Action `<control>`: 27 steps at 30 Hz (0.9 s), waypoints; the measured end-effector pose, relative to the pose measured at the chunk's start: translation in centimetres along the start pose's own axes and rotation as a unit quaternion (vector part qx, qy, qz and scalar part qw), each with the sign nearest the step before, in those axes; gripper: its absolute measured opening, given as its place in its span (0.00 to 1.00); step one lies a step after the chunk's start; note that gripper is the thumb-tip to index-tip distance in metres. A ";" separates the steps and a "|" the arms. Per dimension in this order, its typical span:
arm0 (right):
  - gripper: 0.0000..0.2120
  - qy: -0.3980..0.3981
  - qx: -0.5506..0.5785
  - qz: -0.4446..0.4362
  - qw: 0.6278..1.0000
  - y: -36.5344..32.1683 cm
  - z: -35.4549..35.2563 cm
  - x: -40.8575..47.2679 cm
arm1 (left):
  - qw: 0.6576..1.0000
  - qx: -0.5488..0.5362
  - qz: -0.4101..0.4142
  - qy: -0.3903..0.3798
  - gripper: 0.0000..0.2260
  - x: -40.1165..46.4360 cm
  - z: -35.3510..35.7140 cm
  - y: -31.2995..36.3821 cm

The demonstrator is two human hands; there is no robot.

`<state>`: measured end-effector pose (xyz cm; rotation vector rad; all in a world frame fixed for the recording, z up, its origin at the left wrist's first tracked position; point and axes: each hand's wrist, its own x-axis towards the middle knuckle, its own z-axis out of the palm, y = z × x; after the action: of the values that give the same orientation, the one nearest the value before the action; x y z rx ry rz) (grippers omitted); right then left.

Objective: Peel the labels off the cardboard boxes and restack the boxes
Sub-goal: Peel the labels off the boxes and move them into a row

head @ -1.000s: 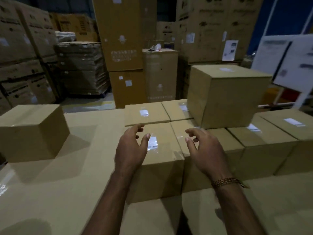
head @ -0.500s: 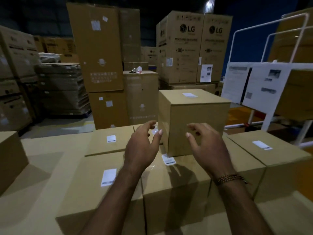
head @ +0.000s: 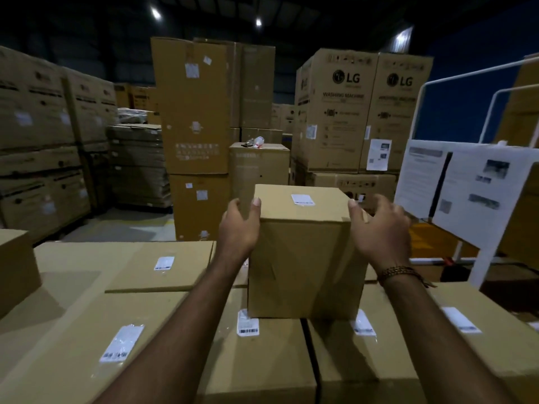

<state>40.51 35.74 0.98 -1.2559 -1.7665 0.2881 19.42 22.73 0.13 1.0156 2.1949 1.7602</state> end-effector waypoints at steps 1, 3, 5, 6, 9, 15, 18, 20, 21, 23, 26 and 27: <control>0.35 -0.035 0.014 0.016 0.999 0.5 0.3 0.3 | 1.000 -0.010 -0.019 -0.014 0.34 0.3 -0.1 0.2; 0.37 -0.090 0.060 0.038 0.993 1.2 0.8 0.3 | 0.996 -0.053 -0.058 -0.044 0.29 0.5 -0.1 0.4; 0.35 -0.089 0.107 0.048 0.989 1.4 1.0 0.1 | 0.987 -0.116 -0.084 -0.076 0.18 0.0 -0.3 0.9; 0.34 -0.077 0.123 0.049 0.988 1.3 1.1 -0.1 | 0.985 -0.126 -0.085 -0.080 0.14 -0.3 -0.4 1.1; 0.31 -0.051 0.154 0.040 0.986 0.7 1.2 -0.8 | 0.989 -0.121 -0.069 -0.059 0.13 -0.9 -1.0 1.1; 0.27 -0.024 0.206 0.020 0.978 -2.8 -0.4 -4.4 | 0.994 -0.105 -0.026 0.000 0.13 -3.3 -5.0 0.8; 0.23 -0.013 0.231 0.024 0.973 -5.2 -0.9 -7.1 | 0.995 -0.099 0.006 0.021 0.13 -4.7 -8.5 0.6; 0.20 -0.017 0.258 0.032 0.966 -7.1 -0.8 -9.3 | 0.994 -0.105 0.017 0.040 0.11 -6.0 -11.4 0.4; 0.19 -0.024 0.272 0.033 0.962 -8.0 -0.8 -10.6 | 0.993 -0.109 0.022 0.049 0.12 -6.8 -13.0 0.2; 0.19 -0.035 0.296 0.031 0.954 -10.0 -0.8 -13.6 | 0.991 -0.115 0.029 0.064 0.13 -8.2 -16.4 -0.5; 0.19 -0.022 0.307 0.030 0.951 -13.0 -0.7 -18.4 | 0.988 -0.131 0.027 0.077 0.15 -10.4 -21.5 -2.3; 0.20 -0.010 0.306 0.027 0.952 -14.1 -0.7 -20.2 | 0.987 -0.139 0.026 0.077 0.16 -11.3 -23.3 -2.9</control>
<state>33.37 12.19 -0.54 -0.8472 -1.4896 0.8134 15.00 -2.93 1.20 0.9065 1.9418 2.1592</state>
